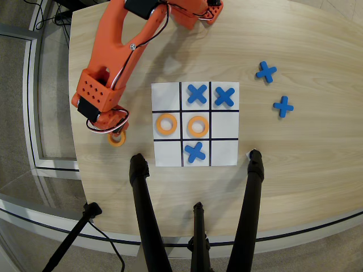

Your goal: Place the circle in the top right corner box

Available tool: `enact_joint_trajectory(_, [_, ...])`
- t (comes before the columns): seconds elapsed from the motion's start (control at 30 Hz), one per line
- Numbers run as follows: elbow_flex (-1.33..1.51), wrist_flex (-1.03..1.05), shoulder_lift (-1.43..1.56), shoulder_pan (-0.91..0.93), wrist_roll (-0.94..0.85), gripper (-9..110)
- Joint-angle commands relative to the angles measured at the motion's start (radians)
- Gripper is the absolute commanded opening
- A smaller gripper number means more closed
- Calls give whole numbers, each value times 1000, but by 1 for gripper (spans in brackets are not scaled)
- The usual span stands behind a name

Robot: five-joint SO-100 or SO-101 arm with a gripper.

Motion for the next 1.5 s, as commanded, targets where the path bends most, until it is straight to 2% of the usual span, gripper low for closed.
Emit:
enact_joint_trajectory(0.0, [-61,2,-11,8,-11,13])
enact_joint_trajectory(1.47, [-43,-21,-98,20,-66,16])
